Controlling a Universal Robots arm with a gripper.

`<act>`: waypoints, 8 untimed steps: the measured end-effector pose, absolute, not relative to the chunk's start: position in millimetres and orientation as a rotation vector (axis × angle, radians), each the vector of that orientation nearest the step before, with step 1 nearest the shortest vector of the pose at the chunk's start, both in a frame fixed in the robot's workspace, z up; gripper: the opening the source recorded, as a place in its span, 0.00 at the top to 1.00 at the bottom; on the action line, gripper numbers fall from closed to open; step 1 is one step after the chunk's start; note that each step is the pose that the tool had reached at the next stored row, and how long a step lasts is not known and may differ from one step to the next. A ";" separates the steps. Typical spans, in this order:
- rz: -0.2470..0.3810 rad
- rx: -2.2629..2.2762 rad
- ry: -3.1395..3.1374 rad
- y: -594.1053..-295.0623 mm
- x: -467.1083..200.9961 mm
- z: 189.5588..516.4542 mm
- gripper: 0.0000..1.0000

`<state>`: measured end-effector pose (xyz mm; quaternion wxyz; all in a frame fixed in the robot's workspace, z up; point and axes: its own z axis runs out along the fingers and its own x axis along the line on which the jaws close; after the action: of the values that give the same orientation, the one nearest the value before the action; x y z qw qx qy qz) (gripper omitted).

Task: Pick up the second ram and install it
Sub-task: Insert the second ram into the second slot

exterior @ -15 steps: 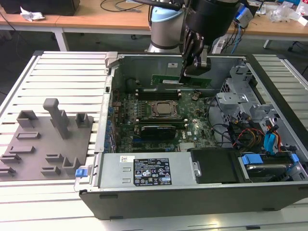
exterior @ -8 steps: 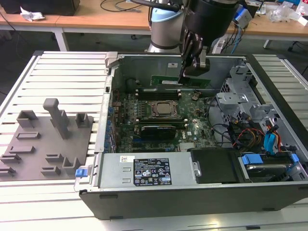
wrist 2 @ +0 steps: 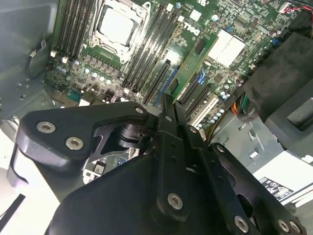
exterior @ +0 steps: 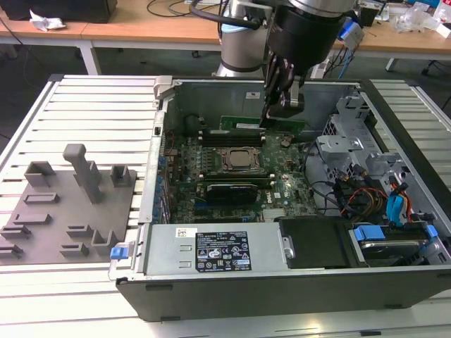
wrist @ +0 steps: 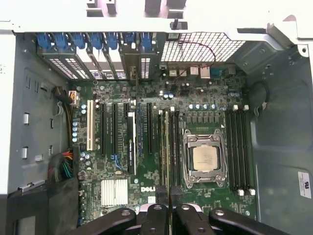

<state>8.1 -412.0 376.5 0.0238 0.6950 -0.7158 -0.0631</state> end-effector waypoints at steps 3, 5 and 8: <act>-0.195 2.151 -2.215 -412.0 8.1 371.8 0.87; -0.195 2.151 -2.215 -412.0 8.1 370.1 0.87; -0.195 2.151 -2.215 -412.0 8.1 366.3 0.87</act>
<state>8.1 -412.0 366.3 0.0238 0.6950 -0.7158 -0.0631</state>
